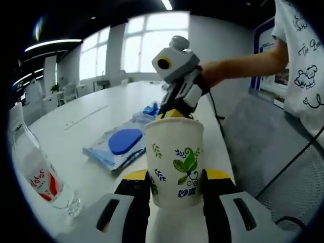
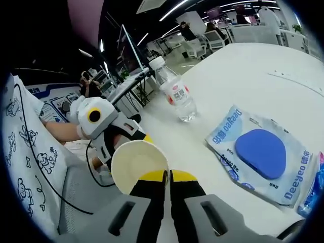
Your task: Arrange the tabletop items into an orderly group along one side of the table until the central work area is clear of visible clutter.
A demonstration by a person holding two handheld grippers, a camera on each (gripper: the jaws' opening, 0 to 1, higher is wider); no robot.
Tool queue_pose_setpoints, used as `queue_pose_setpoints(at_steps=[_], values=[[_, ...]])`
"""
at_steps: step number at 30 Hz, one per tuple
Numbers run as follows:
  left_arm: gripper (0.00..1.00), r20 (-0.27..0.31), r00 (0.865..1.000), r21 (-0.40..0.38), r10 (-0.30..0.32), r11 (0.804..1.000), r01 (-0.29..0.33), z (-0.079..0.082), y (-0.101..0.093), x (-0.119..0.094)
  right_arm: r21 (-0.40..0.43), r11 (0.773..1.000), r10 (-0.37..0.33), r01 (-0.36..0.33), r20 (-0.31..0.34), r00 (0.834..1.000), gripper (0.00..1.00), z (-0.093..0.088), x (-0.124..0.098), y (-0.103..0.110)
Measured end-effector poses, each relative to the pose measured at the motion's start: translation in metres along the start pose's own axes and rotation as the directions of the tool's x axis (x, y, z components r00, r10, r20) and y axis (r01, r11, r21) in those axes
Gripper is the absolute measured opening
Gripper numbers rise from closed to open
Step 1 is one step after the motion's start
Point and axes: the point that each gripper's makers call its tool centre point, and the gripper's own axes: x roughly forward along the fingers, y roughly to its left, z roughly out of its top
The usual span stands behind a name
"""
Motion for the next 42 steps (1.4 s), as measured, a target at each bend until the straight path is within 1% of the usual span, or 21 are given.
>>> queue_pose_setpoints(at_steps=[2, 5, 7, 9, 15, 17, 19, 23, 24, 26, 30, 33, 34, 36, 38, 40, 42], values=[[0.37, -0.006, 1.000, -0.033, 0.008, 0.999, -0.008, -0.003, 0.001, 0.001, 0.005, 1.000, -0.001, 0.001, 0.010, 1.000, 0.00, 0.002, 0.000, 0.000], [0.37, -0.017, 1.000, -0.054, 0.017, 0.998, -0.017, -0.007, 0.002, 0.002, -0.006, 1.000, -0.012, 0.012, -0.002, 1.000, 0.00, 0.005, 0.002, 0.003], [0.37, -0.023, 1.000, -0.058, 0.019, 0.998, -0.020, -0.008, 0.002, 0.003, -0.030, 0.999, -0.024, 0.024, -0.019, 1.000, 0.00, 0.005, 0.002, 0.004], [0.37, -0.026, 0.999, -0.054, 0.025, 0.998, -0.026, -0.009, 0.004, 0.002, -0.036, 0.999, -0.029, 0.028, -0.031, 0.999, 0.00, 0.007, 0.003, 0.005], [0.37, -0.031, 0.998, -0.075, 0.059, 0.995, -0.061, -0.012, 0.012, 0.001, -0.079, 0.995, -0.058, 0.053, -0.051, 0.997, 0.00, 0.015, 0.005, 0.005], [0.37, -0.038, 0.996, -0.083, 0.080, 0.993, -0.083, -0.013, 0.016, 0.000, -0.094, 0.994, -0.065, 0.060, -0.053, 0.997, 0.00, 0.019, 0.006, 0.005], [0.37, -0.037, 0.996, -0.088, 0.087, 0.992, -0.090, -0.014, 0.019, -0.002, -0.104, 0.993, -0.068, 0.063, -0.052, 0.996, 0.00, 0.023, 0.006, 0.004], [0.38, -0.040, 0.992, -0.118, 0.119, 0.985, -0.123, -0.019, 0.026, -0.010, -0.127, 0.989, -0.087, 0.080, -0.054, 0.995, 0.00, 0.033, 0.006, 0.001], [0.40, -0.038, 0.990, -0.126, 0.136, 0.982, -0.140, -0.021, 0.030, -0.013, -0.127, 0.988, -0.090, 0.083, -0.050, 0.995, 0.00, 0.037, 0.006, 0.000], [0.42, -0.041, 0.988, -0.146, 0.150, 0.977, -0.154, -0.024, 0.034, -0.017, -0.134, 0.986, -0.101, 0.095, -0.043, 0.994, 0.00, 0.047, 0.006, -0.003], [0.42, -0.036, 0.983, -0.168, 0.180, 0.969, -0.183, -0.029, 0.040, -0.027, -0.169, 0.976, -0.146, 0.140, -0.024, 0.989, 0.00, 0.071, 0.006, -0.011], [0.42, -0.042, 0.980, -0.178, 0.196, 0.964, -0.200, -0.036, 0.042, -0.034, -0.188, 0.969, -0.168, 0.160, -0.027, 0.985, 0.00, 0.089, 0.009, -0.015], [0.42, -0.042, 0.979, -0.181, 0.198, 0.963, -0.202, -0.037, 0.043, -0.035, -0.198, 0.966, -0.175, 0.167, -0.025, 0.984, 0.00, 0.097, 0.011, -0.017], [0.43, -0.044, 0.975, -0.188, 0.216, 0.957, -0.220, -0.040, 0.045, -0.038, -0.216, 0.960, -0.191, 0.179, -0.035, 0.981, 0.00, 0.106, 0.016, -0.017], [0.44, -0.041, 0.974, -0.196, 0.223, 0.954, -0.227, -0.041, 0.045, -0.040, -0.278, 0.937, -0.237, 0.210, -0.067, 0.969, 0.00, 0.111, 0.019, -0.024], [0.45, -0.043, 0.972, -0.205, 0.231, 0.950, -0.235, -0.042, 0.046, -0.042, -0.269, 0.942, -0.227, 0.200, -0.075, 0.971, 0.00, 0.116, 0.026, -0.023], [0.47, -0.053, 0.970, -0.208, 0.236, 0.948, -0.242, -0.044, 0.046, -0.043, -0.276, 0.942, -0.224, 0.193, -0.084, 0.971, 0.00, 0.119, 0.030, -0.023]])
